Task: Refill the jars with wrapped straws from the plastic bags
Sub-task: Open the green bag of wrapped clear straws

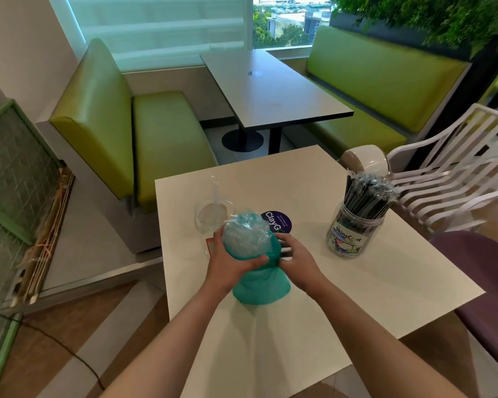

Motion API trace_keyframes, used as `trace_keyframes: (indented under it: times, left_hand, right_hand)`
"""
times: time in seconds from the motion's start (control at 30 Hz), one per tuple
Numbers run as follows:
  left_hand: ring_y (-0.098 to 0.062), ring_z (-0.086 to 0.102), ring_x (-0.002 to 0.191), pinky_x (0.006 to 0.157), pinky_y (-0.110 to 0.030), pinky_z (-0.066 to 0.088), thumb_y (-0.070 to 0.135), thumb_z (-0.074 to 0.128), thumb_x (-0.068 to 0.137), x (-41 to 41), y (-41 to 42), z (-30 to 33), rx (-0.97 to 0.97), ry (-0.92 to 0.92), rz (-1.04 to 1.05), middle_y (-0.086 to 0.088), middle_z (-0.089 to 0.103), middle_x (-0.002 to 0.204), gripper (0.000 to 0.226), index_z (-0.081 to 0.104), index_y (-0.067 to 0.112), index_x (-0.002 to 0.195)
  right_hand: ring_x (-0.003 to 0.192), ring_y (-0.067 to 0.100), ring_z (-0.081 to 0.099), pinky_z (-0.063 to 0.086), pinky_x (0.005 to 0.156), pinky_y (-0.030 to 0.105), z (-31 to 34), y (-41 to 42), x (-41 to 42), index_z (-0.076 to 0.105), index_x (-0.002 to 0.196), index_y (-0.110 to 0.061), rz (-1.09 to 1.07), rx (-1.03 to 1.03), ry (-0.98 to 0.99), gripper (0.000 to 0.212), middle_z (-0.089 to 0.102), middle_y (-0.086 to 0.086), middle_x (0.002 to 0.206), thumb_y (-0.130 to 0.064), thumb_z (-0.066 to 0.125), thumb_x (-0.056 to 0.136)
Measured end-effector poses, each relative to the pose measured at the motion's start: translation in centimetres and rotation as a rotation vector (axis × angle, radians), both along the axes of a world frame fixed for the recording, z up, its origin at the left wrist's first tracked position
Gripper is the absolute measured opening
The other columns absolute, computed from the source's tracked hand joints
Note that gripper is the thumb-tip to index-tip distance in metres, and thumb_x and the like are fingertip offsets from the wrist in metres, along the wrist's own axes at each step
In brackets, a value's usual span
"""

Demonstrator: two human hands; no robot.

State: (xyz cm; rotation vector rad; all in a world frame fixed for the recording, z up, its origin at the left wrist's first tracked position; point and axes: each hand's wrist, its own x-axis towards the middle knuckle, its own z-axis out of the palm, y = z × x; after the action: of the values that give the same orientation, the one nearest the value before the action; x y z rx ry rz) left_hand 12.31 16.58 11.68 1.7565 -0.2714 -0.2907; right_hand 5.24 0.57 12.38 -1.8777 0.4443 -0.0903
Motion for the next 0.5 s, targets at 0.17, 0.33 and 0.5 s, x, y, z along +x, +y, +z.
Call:
trace_keyframes:
  times: [0.17,0.33,0.5]
  left_hand:
    - [0.002,0.052,0.110,0.082,-0.019,0.049,0.029,0.096,0.052,0.5,3.5,-0.2,-0.002,-0.023,0.095,0.022,0.051,0.119,0.095,0.039,0.035,0.128]
    - [-0.012,0.057,0.115,0.090,-0.038,0.056,0.051,0.094,0.042,2.8,8.2,-0.2,0.005,0.020,0.094,0.012,0.059,0.122,0.101,0.047,0.033,0.130]
    - [-0.013,0.061,0.110,0.086,-0.037,0.057,0.048,0.096,0.037,5.8,12.3,0.5,-0.005,0.042,0.082,0.009,0.064,0.117,0.099,0.052,0.031,0.123]
  right_hand:
    - [0.104,0.017,0.063,0.056,0.088,0.030,-0.7,2.9,0.8,0.060,0.127,-0.014,-0.034,0.135,0.005,0.045,0.063,0.006,0.121,0.001,0.049,0.087]
    - [0.100,0.021,0.063,0.057,0.078,0.026,-0.1,7.2,2.6,0.060,0.116,-0.017,-0.075,0.233,-0.016,0.026,0.063,0.004,0.108,-0.008,0.051,0.093]
    - [0.089,0.024,0.063,0.057,0.070,0.025,0.0,11.6,4.9,0.056,0.108,-0.025,-0.086,0.124,-0.013,0.030,0.059,0.003,0.098,0.000,0.053,0.092]
